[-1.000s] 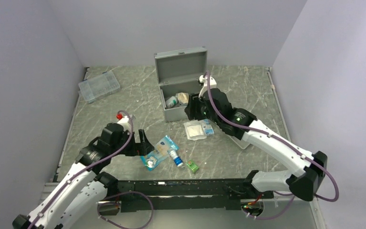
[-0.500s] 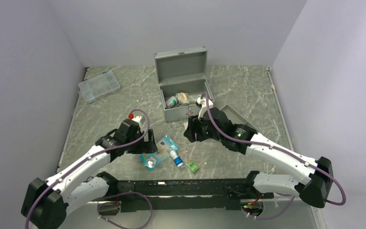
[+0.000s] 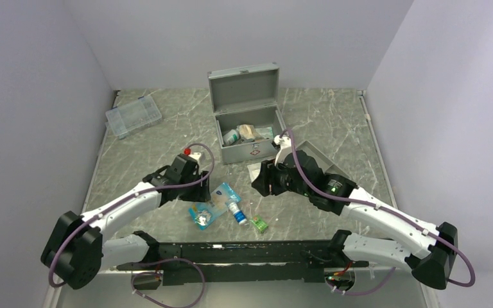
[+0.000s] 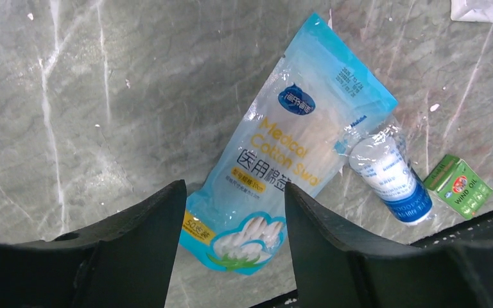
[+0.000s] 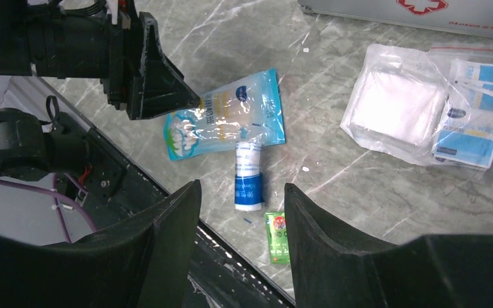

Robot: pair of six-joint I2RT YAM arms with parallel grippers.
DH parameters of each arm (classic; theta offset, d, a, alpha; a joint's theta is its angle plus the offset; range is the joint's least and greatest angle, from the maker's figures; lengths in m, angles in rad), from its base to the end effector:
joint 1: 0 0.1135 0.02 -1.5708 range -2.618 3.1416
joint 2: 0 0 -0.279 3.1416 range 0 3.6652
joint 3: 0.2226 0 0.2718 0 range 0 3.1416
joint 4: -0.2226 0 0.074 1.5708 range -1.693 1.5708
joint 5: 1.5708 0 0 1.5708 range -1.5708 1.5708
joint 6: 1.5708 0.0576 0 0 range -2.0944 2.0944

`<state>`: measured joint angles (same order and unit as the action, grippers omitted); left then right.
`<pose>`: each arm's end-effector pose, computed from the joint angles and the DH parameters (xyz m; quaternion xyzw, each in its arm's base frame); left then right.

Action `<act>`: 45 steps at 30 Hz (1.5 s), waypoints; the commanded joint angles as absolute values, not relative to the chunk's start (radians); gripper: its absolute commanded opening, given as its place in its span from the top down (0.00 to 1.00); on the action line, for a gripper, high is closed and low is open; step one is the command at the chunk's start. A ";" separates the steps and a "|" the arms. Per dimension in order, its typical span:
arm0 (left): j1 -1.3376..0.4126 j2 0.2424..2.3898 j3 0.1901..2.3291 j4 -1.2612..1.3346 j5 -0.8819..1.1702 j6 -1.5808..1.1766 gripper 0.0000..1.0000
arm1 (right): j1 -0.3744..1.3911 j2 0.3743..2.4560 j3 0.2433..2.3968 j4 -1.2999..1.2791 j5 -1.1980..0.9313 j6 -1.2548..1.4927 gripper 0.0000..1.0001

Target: Organize the medicine kit

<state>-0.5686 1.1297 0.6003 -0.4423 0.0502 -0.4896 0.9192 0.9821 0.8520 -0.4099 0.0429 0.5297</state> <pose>0.1958 -0.1285 0.1751 0.0451 0.9541 -0.1696 0.2426 0.1527 0.1961 0.3030 -0.1580 0.8555 0.3126 0.3814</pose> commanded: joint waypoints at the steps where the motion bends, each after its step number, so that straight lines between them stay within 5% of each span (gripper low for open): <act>1: -0.586 1.179 0.648 -0.400 0.021 -0.460 0.39 | 0.924 0.939 0.832 -0.376 0.033 0.548 0.47; 20: -0.708 1.342 0.691 -0.403 -0.073 -0.480 0.60 | 0.923 0.916 0.807 -0.383 0.050 0.560 0.47; 25: -0.743 1.404 0.717 -0.424 -0.123 -0.484 0.72 | 0.923 0.917 0.805 -0.383 0.051 0.562 0.47; 32: -0.776 1.470 0.741 -0.448 -0.172 -0.495 1.00 | 0.924 0.912 0.801 -0.390 0.059 0.564 0.48; 45: -0.798 1.327 0.740 -0.502 -0.226 -0.511 1.00 | 0.924 0.913 0.809 -0.408 0.078 0.559 0.48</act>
<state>-0.7902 1.4071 0.7521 -0.4450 -0.1738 -0.4946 0.9192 0.9329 0.8059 -0.4114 0.0509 0.5541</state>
